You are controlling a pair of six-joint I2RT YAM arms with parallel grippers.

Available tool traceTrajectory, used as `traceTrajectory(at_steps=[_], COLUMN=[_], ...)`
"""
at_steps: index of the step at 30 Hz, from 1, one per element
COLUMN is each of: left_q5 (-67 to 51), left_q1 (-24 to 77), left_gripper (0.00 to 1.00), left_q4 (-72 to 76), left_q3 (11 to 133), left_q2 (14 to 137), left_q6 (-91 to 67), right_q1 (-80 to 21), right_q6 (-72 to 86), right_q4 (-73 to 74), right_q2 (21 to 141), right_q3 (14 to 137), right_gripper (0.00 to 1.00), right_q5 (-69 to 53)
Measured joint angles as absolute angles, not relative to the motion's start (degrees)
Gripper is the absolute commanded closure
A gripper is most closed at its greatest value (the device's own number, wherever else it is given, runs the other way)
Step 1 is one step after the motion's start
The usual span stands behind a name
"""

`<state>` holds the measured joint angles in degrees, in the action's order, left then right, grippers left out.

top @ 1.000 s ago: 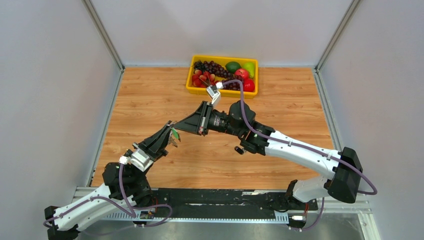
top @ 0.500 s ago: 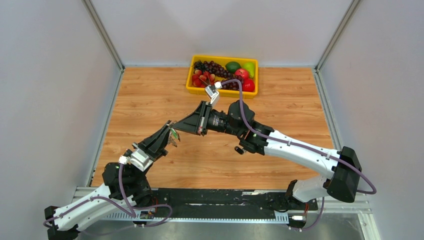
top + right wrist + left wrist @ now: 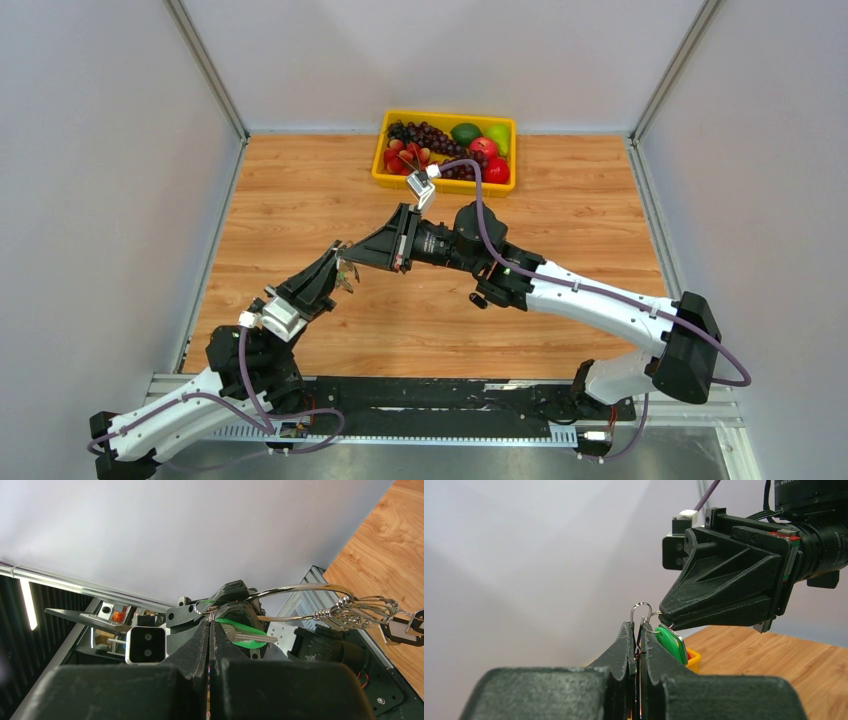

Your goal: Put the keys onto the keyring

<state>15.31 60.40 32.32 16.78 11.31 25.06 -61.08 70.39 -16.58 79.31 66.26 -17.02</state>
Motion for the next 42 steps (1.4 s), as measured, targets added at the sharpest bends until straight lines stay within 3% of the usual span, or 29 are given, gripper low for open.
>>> traceTrajectory(at_steps=[37, 42], left_q5=[14.98, 14.44], left_q1=[60.4, 60.4], left_gripper=[1.0, 0.89], left_q4=[32.4, 32.36], left_q3=[16.43, 16.43], left_q2=[11.31, 11.31], left_q6=[24.95, 24.77], right_q1=[-61.56, -61.71], right_q6=[68.95, 68.95], right_q4=[-16.14, -16.16], right_q2=[78.67, 78.67], right_q3=[67.99, 67.99], right_gripper=[1.0, 1.0], right_q5=[-16.58, -16.58])
